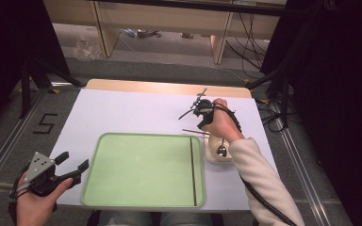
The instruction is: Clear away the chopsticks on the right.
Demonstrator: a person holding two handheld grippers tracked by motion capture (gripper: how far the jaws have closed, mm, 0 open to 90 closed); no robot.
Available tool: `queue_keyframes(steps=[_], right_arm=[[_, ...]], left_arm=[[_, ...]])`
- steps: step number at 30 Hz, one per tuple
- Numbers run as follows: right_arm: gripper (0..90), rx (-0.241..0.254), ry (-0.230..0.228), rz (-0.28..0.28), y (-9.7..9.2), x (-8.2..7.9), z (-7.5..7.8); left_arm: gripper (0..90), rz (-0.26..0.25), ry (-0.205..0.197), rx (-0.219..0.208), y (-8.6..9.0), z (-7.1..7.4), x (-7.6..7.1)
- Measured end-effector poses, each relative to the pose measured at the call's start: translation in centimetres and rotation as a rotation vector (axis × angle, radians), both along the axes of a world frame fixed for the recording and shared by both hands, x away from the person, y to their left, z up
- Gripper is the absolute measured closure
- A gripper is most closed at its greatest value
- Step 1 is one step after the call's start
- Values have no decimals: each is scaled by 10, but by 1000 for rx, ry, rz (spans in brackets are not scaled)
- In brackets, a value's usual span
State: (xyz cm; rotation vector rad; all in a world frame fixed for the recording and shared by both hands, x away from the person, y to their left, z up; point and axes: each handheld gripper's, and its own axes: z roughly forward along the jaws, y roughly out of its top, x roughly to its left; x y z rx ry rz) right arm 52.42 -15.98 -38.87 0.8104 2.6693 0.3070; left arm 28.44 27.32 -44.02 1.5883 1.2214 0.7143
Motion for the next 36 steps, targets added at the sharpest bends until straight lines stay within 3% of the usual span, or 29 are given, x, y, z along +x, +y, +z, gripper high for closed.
queue_keyframes(steps=[7,11,14,15,18,19,20,22,24,29,36], right_arm=[[529,-56,14,105,3,8,-5],[531,-74,27,133,4,11,-6],[542,-108,31,157,4,14,-7],[564,-142,33,197,4,17,-7],[574,-157,40,211,5,18,-7],[578,-167,47,244,5,20,-8],[582,-172,52,222,6,19,-8],[586,-185,59,243,6,22,-10],[588,-188,73,220,6,21,-10],[592,-206,68,252,4,25,-12],[614,-218,105,270,7,24,-14]], left_arm=[[233,-4,-1,3,0,0,0],[233,-1,2,0,0,0,0],[233,-3,2,3,0,0,0],[234,-3,3,1,0,0,0],[234,-1,1,0,0,-1,1],[234,-6,-2,-2,0,-1,1],[234,-6,-1,0,0,-1,1],[234,-5,5,-2,0,-1,1],[234,-3,5,1,0,-1,1],[235,-5,8,1,0,-1,2],[234,-6,3,3,0,-1,2]])
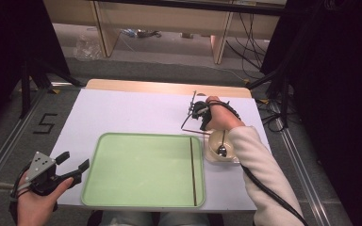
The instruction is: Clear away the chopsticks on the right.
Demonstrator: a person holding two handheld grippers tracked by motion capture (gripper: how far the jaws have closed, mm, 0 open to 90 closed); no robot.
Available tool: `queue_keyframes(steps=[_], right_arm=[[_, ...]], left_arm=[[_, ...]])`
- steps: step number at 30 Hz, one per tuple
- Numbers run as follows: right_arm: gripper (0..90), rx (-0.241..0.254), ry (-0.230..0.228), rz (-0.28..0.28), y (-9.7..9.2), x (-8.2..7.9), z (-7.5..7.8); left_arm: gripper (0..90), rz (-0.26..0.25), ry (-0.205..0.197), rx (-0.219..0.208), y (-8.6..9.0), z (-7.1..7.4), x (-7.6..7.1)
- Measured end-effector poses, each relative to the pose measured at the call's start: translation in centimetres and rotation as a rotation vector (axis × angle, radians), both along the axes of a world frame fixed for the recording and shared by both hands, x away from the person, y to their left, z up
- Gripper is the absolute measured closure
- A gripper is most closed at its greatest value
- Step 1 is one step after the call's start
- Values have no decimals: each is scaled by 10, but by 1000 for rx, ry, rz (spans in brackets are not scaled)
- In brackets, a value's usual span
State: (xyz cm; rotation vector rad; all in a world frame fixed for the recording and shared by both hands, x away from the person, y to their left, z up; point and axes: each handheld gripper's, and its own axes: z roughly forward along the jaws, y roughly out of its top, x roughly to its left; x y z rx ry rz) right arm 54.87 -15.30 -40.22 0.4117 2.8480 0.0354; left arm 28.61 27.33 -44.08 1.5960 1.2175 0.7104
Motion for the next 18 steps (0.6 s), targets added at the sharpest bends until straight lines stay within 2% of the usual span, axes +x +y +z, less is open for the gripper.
queue_keyframes(steps=[2,3,4,10,18], right_arm=[[627,-7,17,6,1,1,-1],[631,-3,15,27,1,2,-2],[637,-12,31,18,3,0,-3],[642,-29,42,41,9,0,-9],[649,-37,84,27,11,5,-25]], left_arm=[[234,0,0,1,0,0,0],[234,0,0,-2,0,0,0],[234,4,2,-14,0,0,0],[234,-1,-1,-1,0,0,0],[234,8,0,-4,2,-1,-3]])
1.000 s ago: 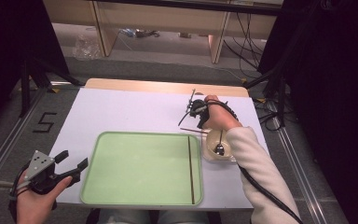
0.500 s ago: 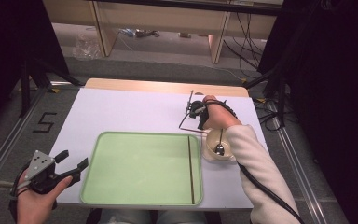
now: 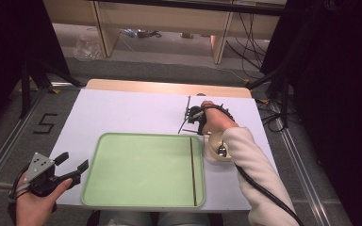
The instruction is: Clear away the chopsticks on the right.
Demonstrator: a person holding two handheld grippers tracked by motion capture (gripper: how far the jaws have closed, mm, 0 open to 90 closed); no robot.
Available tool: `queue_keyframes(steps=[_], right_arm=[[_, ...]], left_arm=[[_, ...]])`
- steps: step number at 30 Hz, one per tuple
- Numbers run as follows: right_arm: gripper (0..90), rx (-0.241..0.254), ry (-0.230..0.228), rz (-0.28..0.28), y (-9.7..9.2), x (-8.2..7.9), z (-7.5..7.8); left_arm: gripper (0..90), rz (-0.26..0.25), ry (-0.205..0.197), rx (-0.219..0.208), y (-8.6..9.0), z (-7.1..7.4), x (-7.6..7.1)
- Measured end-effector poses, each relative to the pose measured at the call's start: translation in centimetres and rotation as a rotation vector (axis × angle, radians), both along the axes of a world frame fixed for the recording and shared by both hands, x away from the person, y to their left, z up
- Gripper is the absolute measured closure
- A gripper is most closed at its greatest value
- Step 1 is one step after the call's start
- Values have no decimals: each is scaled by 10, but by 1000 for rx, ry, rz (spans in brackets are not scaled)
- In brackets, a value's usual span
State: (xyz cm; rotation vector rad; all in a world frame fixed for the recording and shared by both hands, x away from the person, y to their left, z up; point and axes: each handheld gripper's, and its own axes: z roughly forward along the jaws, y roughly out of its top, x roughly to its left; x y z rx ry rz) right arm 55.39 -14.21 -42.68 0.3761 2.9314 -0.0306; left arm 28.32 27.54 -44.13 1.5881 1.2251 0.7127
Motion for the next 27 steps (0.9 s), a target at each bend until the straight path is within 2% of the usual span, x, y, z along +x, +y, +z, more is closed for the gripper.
queue_keyframes(steps=[8,21,26,27], right_arm=[[676,16,10,9,2,3,-6],[783,7,25,-11,1,6,-14],[847,-7,23,10,2,5,-17],[856,-17,26,-5,2,3,-17]], left_arm=[[235,1,-1,5,0,0,-2],[239,1,0,0,0,0,-2],[240,-1,1,6,0,0,-2],[240,3,3,-1,0,0,-2]])
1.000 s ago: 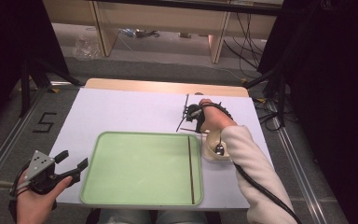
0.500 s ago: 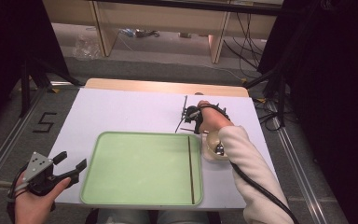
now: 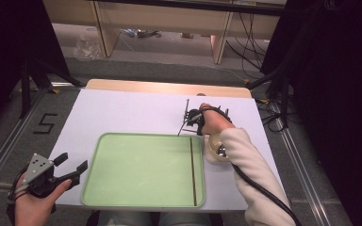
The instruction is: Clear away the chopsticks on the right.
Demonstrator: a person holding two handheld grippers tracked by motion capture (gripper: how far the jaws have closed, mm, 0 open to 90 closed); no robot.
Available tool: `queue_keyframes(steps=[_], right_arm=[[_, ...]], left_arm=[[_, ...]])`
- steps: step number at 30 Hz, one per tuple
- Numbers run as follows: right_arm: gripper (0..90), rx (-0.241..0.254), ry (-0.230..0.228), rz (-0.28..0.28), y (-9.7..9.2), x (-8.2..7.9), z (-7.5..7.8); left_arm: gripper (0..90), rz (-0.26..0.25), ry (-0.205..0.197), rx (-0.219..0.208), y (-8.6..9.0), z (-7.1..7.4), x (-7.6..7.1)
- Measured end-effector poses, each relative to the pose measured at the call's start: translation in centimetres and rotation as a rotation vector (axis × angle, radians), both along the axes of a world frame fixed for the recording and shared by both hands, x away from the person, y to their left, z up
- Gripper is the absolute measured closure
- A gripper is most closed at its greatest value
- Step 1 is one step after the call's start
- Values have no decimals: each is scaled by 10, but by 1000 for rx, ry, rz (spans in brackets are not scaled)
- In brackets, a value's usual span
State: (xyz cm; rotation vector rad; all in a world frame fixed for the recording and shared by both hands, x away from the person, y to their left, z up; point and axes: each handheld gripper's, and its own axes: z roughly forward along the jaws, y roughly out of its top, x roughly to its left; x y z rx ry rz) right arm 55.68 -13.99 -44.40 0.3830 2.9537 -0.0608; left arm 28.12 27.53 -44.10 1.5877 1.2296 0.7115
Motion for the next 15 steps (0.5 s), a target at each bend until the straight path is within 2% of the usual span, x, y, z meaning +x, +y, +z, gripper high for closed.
queue_keyframes(steps=[3,8,15], right_arm=[[867,-1,-19,53,0,0,0],[868,3,-50,66,2,-4,5],[868,49,-120,72,7,-8,17]], left_arm=[[241,-4,-3,6,0,0,0],[241,-3,-4,7,0,0,0],[242,-5,-3,9,0,0,0]])
